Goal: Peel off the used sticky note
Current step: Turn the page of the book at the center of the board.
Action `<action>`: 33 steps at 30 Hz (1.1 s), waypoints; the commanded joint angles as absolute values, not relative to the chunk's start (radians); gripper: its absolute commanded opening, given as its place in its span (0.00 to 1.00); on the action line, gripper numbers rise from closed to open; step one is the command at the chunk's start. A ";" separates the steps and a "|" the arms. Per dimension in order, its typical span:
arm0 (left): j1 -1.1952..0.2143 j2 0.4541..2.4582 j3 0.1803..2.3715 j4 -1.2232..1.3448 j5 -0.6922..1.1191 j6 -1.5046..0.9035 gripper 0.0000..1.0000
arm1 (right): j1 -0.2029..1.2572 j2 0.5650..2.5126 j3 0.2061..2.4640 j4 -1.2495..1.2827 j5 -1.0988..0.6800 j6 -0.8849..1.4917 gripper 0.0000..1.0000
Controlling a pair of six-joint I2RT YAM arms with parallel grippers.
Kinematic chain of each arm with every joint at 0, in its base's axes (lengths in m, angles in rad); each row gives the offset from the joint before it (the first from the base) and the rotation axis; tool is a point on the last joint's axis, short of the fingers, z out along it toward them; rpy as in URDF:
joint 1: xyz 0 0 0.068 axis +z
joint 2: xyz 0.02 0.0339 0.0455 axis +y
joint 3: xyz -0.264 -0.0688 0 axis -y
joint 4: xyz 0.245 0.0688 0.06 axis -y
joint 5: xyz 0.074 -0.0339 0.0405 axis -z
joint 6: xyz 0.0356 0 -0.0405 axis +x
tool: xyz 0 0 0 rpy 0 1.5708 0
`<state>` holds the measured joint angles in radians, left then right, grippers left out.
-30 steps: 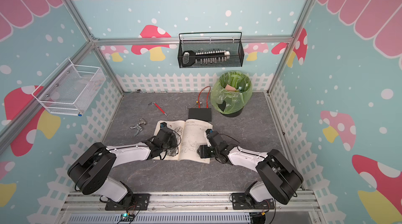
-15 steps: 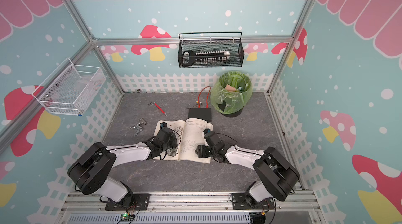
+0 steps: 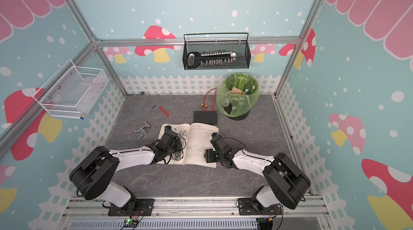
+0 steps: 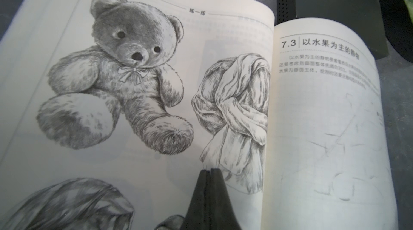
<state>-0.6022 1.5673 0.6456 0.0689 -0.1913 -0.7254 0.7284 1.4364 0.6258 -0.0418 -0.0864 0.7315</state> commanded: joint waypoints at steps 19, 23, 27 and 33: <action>-0.603 1.582 0.645 0.041 -0.170 -0.716 0.00 | 0.763 1.506 0.675 0.009 -0.121 0.746 0.65; -0.602 1.587 0.649 0.043 -0.167 -0.714 0.00 | 0.773 1.515 0.696 0.014 -0.124 0.742 0.65; -0.603 1.589 0.652 0.043 -0.165 -0.715 0.00 | 0.780 1.549 0.714 0.040 -0.136 0.740 0.65; -0.602 1.584 0.673 0.037 -0.171 -0.688 0.00 | 0.794 1.639 0.783 0.117 -0.199 0.731 0.65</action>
<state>-0.6022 1.5673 0.6483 0.0654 -0.1917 -0.7143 0.7799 1.5993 0.7364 0.0555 -0.1520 0.7376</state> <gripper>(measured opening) 0.042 0.648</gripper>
